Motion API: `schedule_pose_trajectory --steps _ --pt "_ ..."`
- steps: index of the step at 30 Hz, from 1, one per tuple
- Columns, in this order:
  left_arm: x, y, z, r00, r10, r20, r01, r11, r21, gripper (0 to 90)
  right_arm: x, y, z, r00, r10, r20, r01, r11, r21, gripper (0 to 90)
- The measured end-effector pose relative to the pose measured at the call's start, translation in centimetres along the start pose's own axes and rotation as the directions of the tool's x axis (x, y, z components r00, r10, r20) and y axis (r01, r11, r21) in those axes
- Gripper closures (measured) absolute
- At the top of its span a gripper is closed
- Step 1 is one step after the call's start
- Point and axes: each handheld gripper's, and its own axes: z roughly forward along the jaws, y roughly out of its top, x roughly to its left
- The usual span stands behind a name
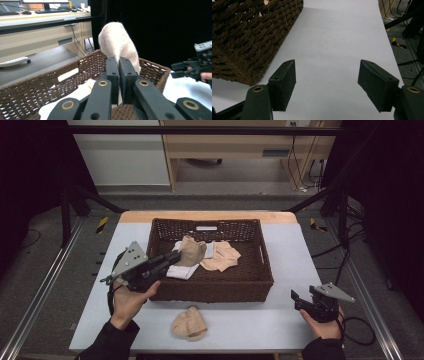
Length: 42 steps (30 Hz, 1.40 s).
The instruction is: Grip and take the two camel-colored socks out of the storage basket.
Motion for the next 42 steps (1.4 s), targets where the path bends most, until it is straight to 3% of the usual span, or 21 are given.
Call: schedule_pose_trajectory --steps 12,16,22,27,31,36,42 --pt "-2.2 -2.6 -3.7 0.9990 0.009 0.044 -0.009 1.0000 0.001 86.3 0.0 -0.1 0.0 1.0000 -0.003 0.003 0.003 1.000 0.001 31.0" --pt "-2.5 -4.2 -4.3 0.9987 0.008 0.049 -0.010 0.9990 0.044 86.3 0.1 -0.1 -0.1 1.0000 -0.004 0.000 0.004 1.000 0.003 31.0" --pt "-2.5 -7.3 -4.7 0.9976 -0.030 0.062 0.023 0.9934 0.112 86.2 0.1 -0.1 0.0 1.0000 -0.006 -0.003 0.006 1.000 0.006 31.0" --pt "-2.7 -9.8 -4.3 0.9954 -0.067 0.068 0.052 0.9797 0.193 86.2 0.1 -0.1 0.0 1.0000 -0.008 -0.004 0.008 1.000 0.008 31.0" --pt "-2.5 -11.7 -3.7 0.9941 -0.089 0.062 0.070 0.9637 0.258 86.2 0.2 -0.1 0.0 0.9999 -0.013 -0.007 0.013 1.000 0.008 31.0" --pt "-2.0 -13.5 -2.7 0.9962 -0.082 0.028 0.068 0.9416 0.330 85.0 0.4 -0.2 0.1 0.9997 -0.018 -0.014 0.018 1.000 0.017 30.6" --pt "-1.3 -14.7 -2.1 0.9976 -0.069 -0.010 0.067 0.9170 0.393 72.4 0.7 -0.3 0.5 0.9991 -0.032 -0.030 0.033 0.999 0.037 29.9"
